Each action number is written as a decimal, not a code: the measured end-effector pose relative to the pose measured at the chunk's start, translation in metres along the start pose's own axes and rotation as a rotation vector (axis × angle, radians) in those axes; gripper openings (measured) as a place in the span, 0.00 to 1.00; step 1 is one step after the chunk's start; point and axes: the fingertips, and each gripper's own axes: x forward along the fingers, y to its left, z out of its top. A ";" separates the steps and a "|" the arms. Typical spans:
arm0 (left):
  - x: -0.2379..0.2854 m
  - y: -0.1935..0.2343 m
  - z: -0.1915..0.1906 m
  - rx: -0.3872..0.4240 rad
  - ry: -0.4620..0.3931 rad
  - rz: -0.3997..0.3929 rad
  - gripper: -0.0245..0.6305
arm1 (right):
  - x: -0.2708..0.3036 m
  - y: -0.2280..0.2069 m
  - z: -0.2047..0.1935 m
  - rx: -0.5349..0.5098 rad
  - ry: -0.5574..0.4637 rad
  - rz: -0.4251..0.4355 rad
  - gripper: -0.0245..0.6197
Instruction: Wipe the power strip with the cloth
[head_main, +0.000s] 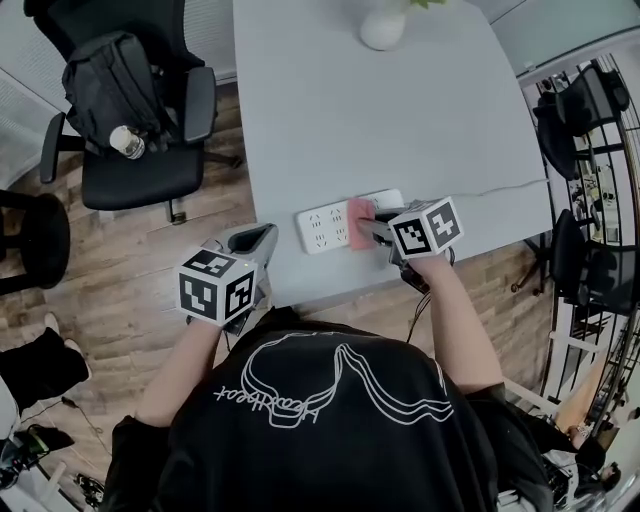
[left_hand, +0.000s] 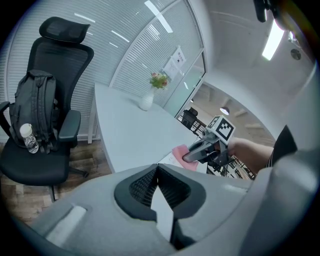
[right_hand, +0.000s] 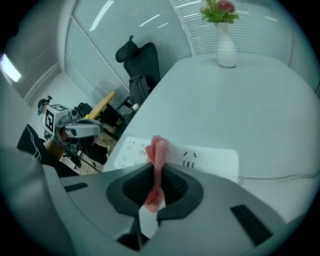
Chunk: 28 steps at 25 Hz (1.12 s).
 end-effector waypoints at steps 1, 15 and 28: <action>0.000 0.000 0.000 0.000 0.001 -0.001 0.06 | -0.003 -0.004 -0.001 0.001 -0.001 -0.011 0.10; 0.008 -0.013 0.000 0.032 0.022 -0.021 0.06 | -0.032 -0.056 -0.013 0.068 -0.044 -0.111 0.10; 0.008 -0.012 -0.002 0.033 0.036 -0.015 0.06 | -0.055 -0.093 -0.021 0.099 -0.036 -0.184 0.10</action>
